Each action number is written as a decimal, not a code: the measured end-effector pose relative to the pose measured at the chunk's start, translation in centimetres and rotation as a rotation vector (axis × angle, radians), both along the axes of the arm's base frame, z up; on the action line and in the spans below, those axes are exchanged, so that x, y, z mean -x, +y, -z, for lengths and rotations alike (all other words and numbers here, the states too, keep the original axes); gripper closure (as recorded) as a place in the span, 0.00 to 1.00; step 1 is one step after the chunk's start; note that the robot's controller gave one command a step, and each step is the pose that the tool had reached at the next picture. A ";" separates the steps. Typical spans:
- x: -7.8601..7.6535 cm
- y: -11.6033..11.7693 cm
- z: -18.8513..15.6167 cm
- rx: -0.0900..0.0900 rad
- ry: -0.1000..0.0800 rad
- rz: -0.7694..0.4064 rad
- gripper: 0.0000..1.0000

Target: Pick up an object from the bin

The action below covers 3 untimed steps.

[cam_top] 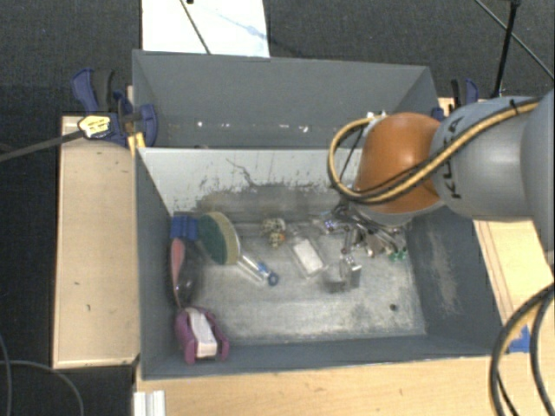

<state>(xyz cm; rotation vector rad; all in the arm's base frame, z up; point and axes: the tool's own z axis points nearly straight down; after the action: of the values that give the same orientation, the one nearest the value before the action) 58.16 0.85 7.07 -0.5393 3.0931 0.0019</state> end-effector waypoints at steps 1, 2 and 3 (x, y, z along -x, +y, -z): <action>0.3 4.3 0.0 -0.001 0.001 -0.032 0.00; 0.3 4.0 0.0 0.001 0.001 -0.026 1.00; -0.5 -3.0 0.0 0.004 -0.004 -0.352 1.00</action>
Offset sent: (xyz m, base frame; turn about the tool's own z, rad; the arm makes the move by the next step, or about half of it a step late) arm -0.0038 0.0399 -0.0007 -0.0274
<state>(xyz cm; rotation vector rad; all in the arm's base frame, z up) 58.65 -2.11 7.06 -1.0716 2.9484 -0.0047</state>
